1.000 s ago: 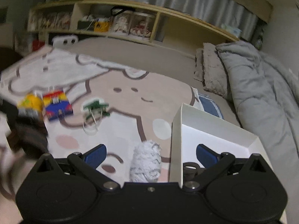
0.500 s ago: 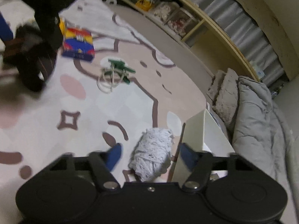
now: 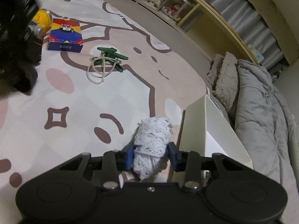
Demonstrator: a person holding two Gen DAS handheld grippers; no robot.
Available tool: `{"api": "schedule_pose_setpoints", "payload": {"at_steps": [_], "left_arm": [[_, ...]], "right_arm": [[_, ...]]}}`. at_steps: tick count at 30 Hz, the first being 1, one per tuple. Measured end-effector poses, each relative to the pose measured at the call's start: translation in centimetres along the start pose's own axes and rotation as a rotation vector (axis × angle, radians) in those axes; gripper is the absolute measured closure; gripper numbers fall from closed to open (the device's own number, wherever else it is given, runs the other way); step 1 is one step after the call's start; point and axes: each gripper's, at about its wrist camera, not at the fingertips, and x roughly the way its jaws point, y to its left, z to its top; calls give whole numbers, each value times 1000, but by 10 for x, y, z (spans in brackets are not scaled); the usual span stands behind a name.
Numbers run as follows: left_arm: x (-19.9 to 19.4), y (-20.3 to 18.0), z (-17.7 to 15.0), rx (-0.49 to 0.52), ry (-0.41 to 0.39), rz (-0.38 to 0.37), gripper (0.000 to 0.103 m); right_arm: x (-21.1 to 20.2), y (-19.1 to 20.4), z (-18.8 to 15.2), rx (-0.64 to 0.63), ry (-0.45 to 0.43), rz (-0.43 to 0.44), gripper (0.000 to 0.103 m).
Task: Organize objects
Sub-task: 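Grasp the yellow headlamp with the left gripper while the right grasps the white lace bundle, then lift the headlamp with the left gripper while the right lifts the lace bundle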
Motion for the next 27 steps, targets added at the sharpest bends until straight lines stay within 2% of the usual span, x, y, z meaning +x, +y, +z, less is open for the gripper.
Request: {"api": "schedule_pose_setpoints", "payload": {"at_steps": [4, 8, 14, 23, 27], "left_arm": [[-5, 0, -4, 9, 2, 1, 98], [-18, 2, -10, 3, 16, -7, 99], [-38, 6, -32, 8, 80, 5, 99], [-70, -13, -79, 220, 202, 72, 99], [-86, -8, -94, 264, 245, 83, 97]], "right_arm": [[-5, -8, 2, 59, 7, 51, 66], [-14, -18, 3, 145, 12, 127, 66], [-31, -35, 1, 282, 24, 240, 66], [-55, -60, -11, 467, 72, 408, 66], [-61, -67, -17, 543, 122, 525, 67]]}}
